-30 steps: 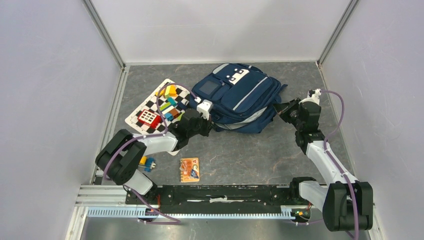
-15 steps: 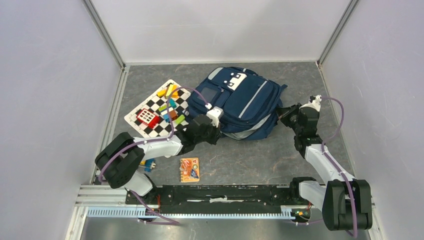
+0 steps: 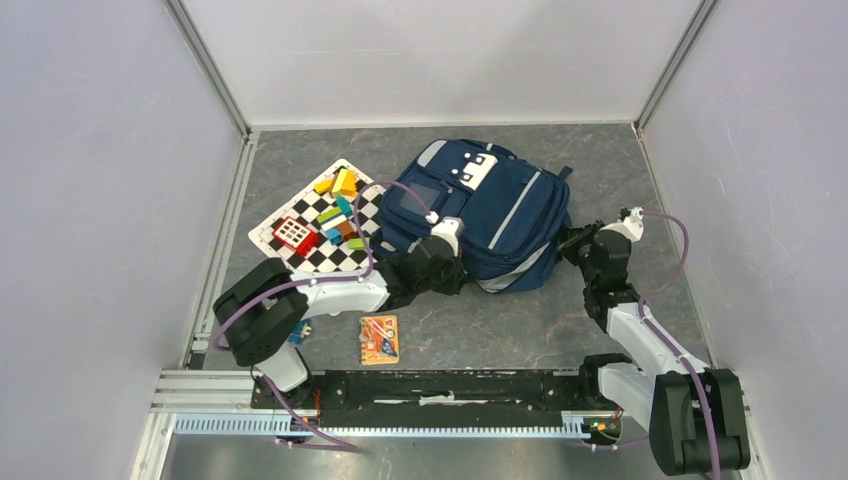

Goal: Pack the student bag
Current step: Zip the student bag at the center of the board.

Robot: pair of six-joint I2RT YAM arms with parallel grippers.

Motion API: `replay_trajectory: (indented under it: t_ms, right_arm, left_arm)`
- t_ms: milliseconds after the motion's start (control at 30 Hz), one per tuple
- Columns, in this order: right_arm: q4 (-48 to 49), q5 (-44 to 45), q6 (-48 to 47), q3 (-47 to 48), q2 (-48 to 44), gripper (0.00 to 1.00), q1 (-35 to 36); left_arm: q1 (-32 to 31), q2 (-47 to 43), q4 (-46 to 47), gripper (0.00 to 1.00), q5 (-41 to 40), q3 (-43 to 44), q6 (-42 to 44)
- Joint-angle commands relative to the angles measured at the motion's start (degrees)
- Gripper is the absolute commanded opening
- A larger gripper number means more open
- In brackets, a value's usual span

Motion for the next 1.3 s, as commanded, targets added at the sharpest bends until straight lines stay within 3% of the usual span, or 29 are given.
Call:
replay_trajectory:
  t_ms: [0,267,533,733,867,933,1067,1133,1267]
  right_arm:
    - [4.97,3.89,-1.18,-0.58,-0.54,0.0,1.61]
    - [4.38,6.56,-3.4,-2.64,-0.96,0.0,1.72]
    - [4.58,7.67,-4.35,-3.1,0.02,0.0,1.94]
    - [4.8,9.31,-5.8,-3.61,0.1,0.0,2.28]
    - [3.97,10.11,-10.31,-2.6,-0.29,0.0,2.28]
    - [2.96,10.19,-13.72,-1.53,-0.47,0.0,2.21]
    - [-4.68,11.09,-23.05,2.04,-2.1,0.04,2.26]
    - [-9.71,10.43,-26.95,3.86,-3.71,0.21,2.15]
    - [-24.27,9.81,-33.07,8.32,-7.11,0.6,2.16]
  left_arm:
    - [-5.27,2.88,4.41,0.02,3.44,6.36,-5.98]
    - [-9.02,5.09,4.62,0.02,2.34,7.34,-9.41]
    - [-16.18,10.1,3.94,0.04,0.58,16.33,-10.57]
    - [-17.28,14.43,2.89,0.05,-0.28,22.65,-13.23]
    - [-17.32,13.96,2.62,0.07,-0.08,22.36,-12.05]
    - [-17.2,12.45,2.09,0.16,-1.08,20.83,-11.41]
    - [-17.18,7.44,-0.05,0.54,-4.2,15.74,-10.88]
    - [-17.14,4.39,-1.48,0.67,-5.29,12.92,-11.04]
    - [-16.14,-1.29,-6.46,0.82,-6.56,7.8,-11.99]
